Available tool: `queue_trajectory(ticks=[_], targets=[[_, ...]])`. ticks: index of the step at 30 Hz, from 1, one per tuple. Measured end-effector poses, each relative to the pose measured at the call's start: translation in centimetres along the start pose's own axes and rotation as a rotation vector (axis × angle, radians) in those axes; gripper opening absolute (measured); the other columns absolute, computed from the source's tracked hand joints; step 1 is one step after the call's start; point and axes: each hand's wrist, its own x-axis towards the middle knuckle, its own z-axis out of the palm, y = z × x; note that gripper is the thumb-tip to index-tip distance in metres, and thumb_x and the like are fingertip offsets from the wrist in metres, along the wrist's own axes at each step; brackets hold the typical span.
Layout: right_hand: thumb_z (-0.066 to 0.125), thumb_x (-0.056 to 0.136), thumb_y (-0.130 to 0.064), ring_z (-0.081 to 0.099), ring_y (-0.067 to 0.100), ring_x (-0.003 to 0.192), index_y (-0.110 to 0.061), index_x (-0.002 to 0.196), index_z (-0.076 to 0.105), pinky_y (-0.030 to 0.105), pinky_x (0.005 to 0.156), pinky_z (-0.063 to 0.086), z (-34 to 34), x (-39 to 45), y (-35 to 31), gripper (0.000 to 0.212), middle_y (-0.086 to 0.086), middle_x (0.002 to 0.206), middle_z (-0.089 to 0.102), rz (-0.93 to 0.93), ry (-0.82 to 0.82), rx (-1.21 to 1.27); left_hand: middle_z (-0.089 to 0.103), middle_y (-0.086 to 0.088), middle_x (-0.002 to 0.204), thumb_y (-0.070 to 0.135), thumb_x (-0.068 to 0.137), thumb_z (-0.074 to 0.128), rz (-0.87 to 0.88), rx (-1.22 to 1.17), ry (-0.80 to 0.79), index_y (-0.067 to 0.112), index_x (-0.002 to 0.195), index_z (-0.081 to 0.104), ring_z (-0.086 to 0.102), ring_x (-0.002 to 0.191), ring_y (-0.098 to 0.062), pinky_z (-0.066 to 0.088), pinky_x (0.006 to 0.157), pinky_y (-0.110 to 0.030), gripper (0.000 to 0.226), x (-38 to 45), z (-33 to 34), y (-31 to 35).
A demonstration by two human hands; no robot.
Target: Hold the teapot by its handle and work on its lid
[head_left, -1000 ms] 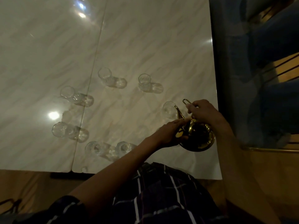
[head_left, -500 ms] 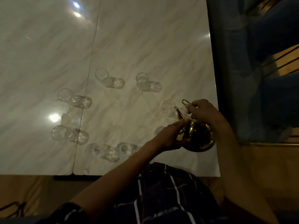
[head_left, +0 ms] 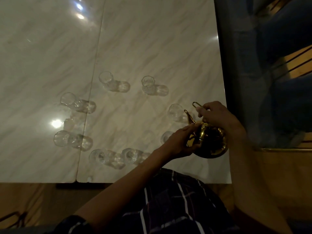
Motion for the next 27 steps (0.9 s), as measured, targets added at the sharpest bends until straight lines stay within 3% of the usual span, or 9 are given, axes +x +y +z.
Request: queue_trajectory(ticks=[6,21,27], targets=[[0.049,0.099,-0.036,0.065,0.024,0.084,-0.008,0.093,0.070,0.039,0.080,0.052,-0.22,-0.47,-0.21,0.036,0.005,0.077,0.064,-0.010,0.003,-0.006,0.056,-0.007,0.138,0.024,0.087,0.071,0.021,-0.013,0.032,0.018,0.148,0.036,0.060,0.119,-0.020,0.055,0.094,-0.041,0.070,-0.03,-0.01,0.48],[0.050,0.098,-0.037,0.065,0.023,0.084,-0.012,0.086,0.068,0.042,0.084,0.052,-0.46,-0.96,-0.71,0.033,0.005,0.078,0.065,-0.014,-0.005,0.003,0.055,-0.007,0.139,0.024,0.087,0.070,0.026,-0.013,0.032,0.018,0.149,0.036,0.060,0.119,-0.019,0.055,0.092,-0.040,0.071,-0.21,-0.44,0.72],[0.050,0.098,-0.036,0.063,0.017,0.079,-0.011,0.087,0.067,0.041,0.081,0.053,-0.37,-0.92,-0.81,0.032,0.003,0.077,0.064,-0.019,0.000,0.016,0.055,-0.007,0.139,0.025,0.088,0.070,0.040,0.013,0.033,0.016,0.149,0.037,0.059,0.119,-0.019,0.054,0.093,-0.031,0.069,-0.42,-0.73,0.69]])
